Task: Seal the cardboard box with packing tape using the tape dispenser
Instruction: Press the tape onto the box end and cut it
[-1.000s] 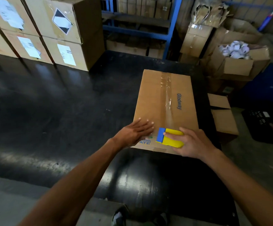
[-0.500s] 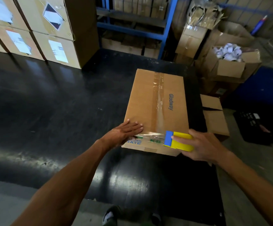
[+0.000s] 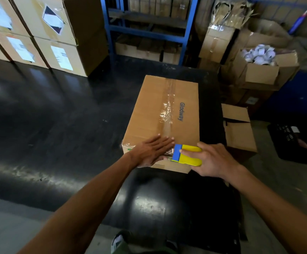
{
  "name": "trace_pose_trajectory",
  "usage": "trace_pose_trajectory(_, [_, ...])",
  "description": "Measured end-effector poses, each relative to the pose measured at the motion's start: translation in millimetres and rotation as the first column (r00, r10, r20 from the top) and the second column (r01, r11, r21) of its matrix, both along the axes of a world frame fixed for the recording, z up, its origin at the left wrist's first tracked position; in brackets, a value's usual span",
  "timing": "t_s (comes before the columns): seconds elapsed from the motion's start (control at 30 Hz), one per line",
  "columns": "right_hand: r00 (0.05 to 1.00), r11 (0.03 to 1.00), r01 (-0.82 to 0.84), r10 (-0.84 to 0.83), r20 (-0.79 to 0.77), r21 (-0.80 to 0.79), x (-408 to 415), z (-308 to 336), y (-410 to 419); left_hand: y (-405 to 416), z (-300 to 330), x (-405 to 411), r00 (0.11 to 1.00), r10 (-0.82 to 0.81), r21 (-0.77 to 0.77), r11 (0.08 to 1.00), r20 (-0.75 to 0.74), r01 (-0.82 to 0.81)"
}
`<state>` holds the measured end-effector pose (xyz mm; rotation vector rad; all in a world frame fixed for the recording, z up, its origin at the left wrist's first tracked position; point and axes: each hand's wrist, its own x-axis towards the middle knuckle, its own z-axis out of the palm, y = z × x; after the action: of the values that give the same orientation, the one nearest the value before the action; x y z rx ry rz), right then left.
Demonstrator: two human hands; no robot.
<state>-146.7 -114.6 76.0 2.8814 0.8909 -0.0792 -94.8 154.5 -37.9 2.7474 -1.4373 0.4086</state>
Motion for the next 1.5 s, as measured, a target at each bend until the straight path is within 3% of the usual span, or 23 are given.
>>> trace_pose_trajectory(0.37, [0.996, 0.995, -0.087, 0.087, 0.005, 0.040, -3.1, 0.9, -29.3, -1.3, -8.0, -1.3, 0.999, 0.046, -0.026, 0.999, 0.029, -0.045])
trace_pose_trajectory(0.67, [0.990, 0.980, -0.144, 0.141, 0.029, 0.135, -0.6, -2.5, -93.9, -6.0, 0.5, -7.1, 0.995, 0.102, 0.092, 0.991, -0.012, -0.101])
trace_pose_trajectory(0.9, [0.992, 0.972, -0.125, 0.124, 0.021, 0.199, 0.4, -11.6, -99.3, -72.8, 1.8, -8.9, 0.996, 0.094, 0.070, 0.993, -0.008, -0.093])
trace_pose_trajectory(1.03, [0.989, 0.974, -0.148, 0.147, 0.015, 0.173, -2.2, -6.6, -103.2, -68.3, -2.0, -5.8, 0.996, 0.086, 0.012, 0.996, 0.003, -0.086])
trace_pose_trajectory(1.23, [0.981, 0.971, -0.192, 0.192, 0.012, 0.141, -0.4, -6.0, -148.0, -71.3, -0.3, -5.9, 0.995, 0.099, 0.044, 0.994, -0.012, -0.098])
trace_pose_trajectory(1.5, [0.993, 0.993, -0.117, 0.117, 0.028, -0.011, 1.4, -52.1, -103.3, -73.3, 2.6, -6.1, 0.989, 0.131, 0.072, 0.989, -0.061, -0.127])
